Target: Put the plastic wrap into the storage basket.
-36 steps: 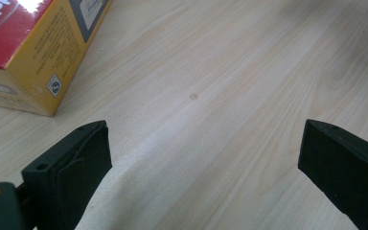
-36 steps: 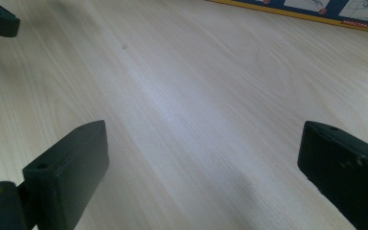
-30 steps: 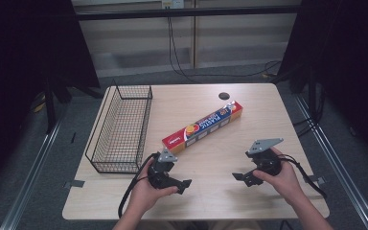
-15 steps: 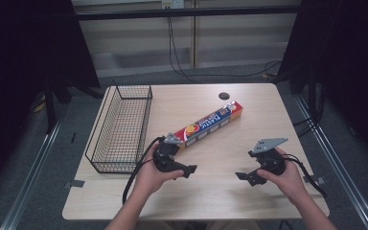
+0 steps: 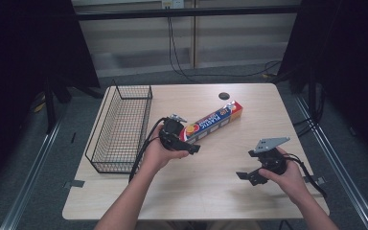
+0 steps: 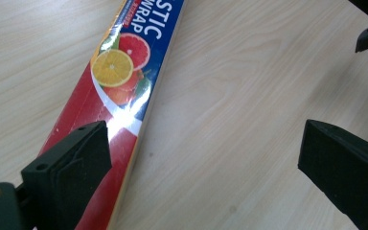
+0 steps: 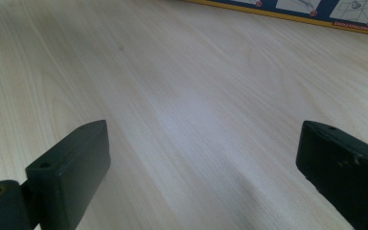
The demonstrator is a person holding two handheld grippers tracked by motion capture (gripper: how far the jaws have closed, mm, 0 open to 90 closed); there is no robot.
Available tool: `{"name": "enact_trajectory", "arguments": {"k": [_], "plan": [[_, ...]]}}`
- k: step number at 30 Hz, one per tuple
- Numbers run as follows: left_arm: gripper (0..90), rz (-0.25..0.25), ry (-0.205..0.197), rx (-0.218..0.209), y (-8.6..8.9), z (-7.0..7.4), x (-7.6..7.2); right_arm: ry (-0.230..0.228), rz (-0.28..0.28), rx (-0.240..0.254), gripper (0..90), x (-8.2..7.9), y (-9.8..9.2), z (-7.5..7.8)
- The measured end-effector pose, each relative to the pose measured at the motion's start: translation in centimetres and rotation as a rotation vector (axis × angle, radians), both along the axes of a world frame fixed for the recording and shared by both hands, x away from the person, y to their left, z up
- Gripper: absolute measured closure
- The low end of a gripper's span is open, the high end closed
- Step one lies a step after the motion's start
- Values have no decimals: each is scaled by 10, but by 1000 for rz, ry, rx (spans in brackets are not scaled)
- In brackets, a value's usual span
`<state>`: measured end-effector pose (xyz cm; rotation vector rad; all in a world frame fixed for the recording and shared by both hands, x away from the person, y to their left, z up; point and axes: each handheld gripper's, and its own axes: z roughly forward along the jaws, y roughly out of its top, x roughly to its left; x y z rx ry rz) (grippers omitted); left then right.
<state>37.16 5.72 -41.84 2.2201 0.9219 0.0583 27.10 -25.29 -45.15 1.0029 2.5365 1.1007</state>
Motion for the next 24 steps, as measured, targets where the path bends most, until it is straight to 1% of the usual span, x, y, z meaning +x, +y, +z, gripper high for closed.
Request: {"name": "enact_trajectory", "arguments": {"k": [1, 4, 5, 6, 9, 10, 11, 14, 16, 18, 19, 20, 23, 24], "plan": [[39, -13, -5, 3, -1, 0, 3, 0, -4, 0, 43, 0, 0, 0], [44, -9, -14, 10, -4, 1, 9, -1, -2, 1, 43, 0, 0, 0], [44, -9, -19, 9, -4, 1, 12, -1, 2, 3, 43, 0, 0, 0], [49, 0, -15, 2, -5, 2, 14, 1, 2, 3, 43, 0, 0, 0], [52, 3, -21, 22, -7, 3, 22, 10, 2, 2, 43, 0, 0, 0], [52, 9, -20, 18, -8, 3, 24, 7, 4, 1, 44, 0, 0, 0], [57, 6, -28, 28, -8, 3, 26, 8, 3, 2, 44, 1, 0, 0], [64, 5, -16, 17, -13, 3, 33, 8, 5, 5, 44, 1, 0, 0], [68, 0, -29, 36, -17, 3, 36, 12, 8, 6, 44, 2, 0, -1], [71, -6, -20, 38, -20, 2, 41, 12, 6, 5, 44, 1, 0, 0], [71, -2, -21, 32, -22, 1, 42, 10, 7, 7, 44, 1, 0, 0], [73, -16, -22, 38, -23, 1, 45, 10, 9, 11, 44, 1, 0, 0], [76, -1, -24, 40, -27, -1, 50, 9, 5, 14, 44, 2, -1, 1], [76, 1, -22, 32, -28, -1, 52, 8, 8, 15, 44, 2, -1, 0]]}}
